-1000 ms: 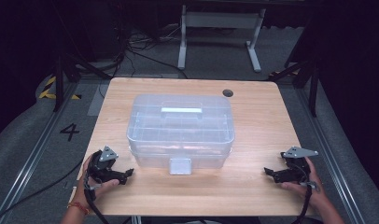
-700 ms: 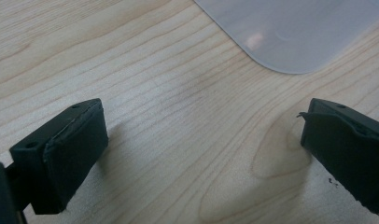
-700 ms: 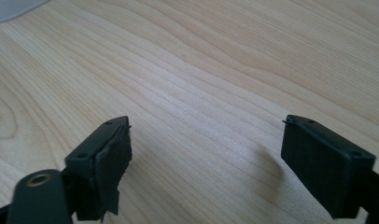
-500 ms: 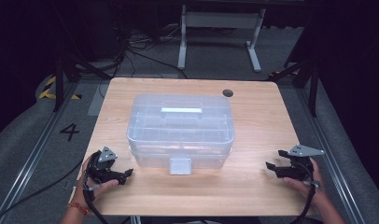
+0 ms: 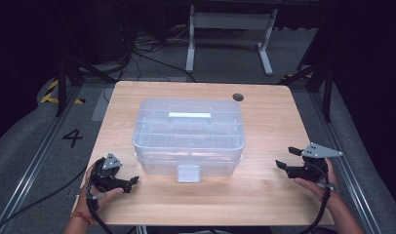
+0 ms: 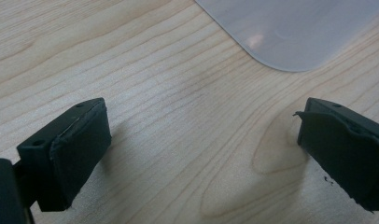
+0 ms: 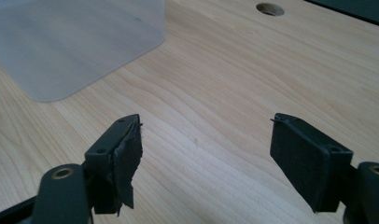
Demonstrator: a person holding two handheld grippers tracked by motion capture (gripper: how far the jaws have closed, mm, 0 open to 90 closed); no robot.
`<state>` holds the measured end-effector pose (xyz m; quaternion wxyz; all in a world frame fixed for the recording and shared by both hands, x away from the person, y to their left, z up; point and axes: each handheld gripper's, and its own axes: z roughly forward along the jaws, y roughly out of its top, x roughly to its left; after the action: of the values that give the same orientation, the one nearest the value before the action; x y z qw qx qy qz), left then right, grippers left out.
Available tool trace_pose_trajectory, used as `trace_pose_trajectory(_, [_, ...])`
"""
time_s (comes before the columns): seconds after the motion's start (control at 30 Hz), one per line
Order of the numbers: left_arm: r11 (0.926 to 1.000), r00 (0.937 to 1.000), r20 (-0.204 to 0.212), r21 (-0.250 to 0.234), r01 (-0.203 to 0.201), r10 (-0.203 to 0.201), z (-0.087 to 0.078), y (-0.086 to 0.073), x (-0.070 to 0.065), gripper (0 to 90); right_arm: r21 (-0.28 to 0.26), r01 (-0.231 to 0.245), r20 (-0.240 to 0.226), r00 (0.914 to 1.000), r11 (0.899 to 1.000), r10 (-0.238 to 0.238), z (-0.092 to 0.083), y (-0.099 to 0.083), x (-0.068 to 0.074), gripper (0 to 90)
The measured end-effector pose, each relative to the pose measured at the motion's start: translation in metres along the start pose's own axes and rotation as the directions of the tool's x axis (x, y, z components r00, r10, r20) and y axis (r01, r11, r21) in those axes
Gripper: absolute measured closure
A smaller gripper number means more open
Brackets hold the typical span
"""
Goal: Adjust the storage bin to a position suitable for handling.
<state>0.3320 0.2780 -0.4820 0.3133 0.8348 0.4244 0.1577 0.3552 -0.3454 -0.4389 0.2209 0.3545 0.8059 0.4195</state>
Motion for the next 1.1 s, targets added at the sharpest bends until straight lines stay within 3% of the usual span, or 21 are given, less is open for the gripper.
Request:
trace_pose_trajectory(0.53, [1.0,1.0,0.0,0.0,0.001,-0.001,0.0,0.0,0.0,3.0,-0.04,0.076,-0.024,0.9967,0.996,-0.077,-0.006,0.033,0.007,30.2])
trace_pose_trajectory(1.1, [1.0,1.0,0.0,0.0,0.001,-0.001,0.0,0.0,0.0,3.0,-0.108,0.141,-0.033,0.9888,0.984,-0.145,-0.009,0.076,0.012,34.3])
